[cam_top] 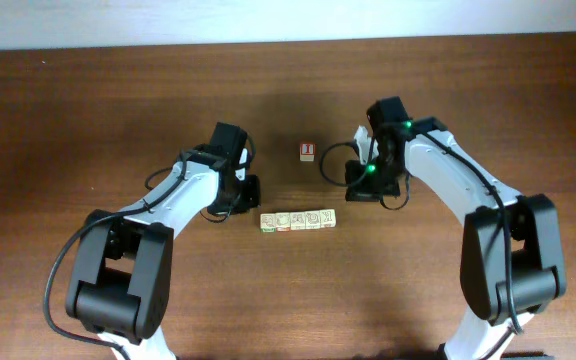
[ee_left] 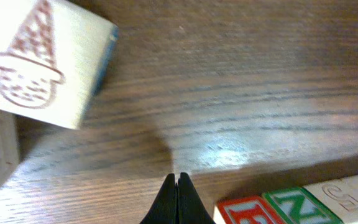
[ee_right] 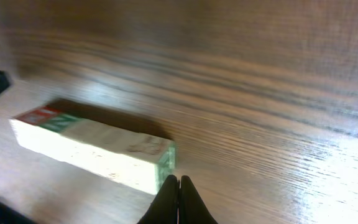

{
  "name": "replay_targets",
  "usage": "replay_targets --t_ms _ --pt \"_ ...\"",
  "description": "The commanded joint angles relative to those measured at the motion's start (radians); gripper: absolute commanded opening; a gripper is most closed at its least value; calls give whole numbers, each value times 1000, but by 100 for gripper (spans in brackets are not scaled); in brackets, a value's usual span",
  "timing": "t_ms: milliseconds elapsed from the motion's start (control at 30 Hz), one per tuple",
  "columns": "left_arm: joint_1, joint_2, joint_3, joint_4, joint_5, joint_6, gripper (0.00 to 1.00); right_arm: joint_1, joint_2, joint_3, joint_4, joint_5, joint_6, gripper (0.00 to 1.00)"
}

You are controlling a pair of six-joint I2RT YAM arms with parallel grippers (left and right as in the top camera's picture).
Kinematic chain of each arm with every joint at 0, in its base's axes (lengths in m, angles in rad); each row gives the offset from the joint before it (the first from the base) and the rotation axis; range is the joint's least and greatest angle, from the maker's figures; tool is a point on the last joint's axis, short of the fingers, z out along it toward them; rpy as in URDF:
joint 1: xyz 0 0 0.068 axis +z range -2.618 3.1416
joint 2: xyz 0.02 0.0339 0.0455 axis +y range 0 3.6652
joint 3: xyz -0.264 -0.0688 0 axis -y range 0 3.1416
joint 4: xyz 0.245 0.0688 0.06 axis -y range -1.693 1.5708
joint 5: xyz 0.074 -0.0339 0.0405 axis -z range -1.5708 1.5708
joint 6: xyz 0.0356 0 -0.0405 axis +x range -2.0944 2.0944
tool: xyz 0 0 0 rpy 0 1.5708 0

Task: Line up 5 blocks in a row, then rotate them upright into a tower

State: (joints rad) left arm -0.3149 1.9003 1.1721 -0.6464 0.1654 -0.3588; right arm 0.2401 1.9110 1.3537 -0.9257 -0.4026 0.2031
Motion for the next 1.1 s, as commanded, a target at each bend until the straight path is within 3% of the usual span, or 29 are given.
replay_targets --t_ms 0,200,367,1067 --pt "13 0 -8 47 -78 11 0 114 -53 50 -14 -8 23 4" --pt "122 0 -8 63 -76 -23 0 391 12 43 26 108 187 4" --pt "155 0 -8 53 -77 -22 1 491 63 43 96 120 278 4" --pt "155 0 -8 44 -77 -22 1 499 134 43 205 153 311 4"
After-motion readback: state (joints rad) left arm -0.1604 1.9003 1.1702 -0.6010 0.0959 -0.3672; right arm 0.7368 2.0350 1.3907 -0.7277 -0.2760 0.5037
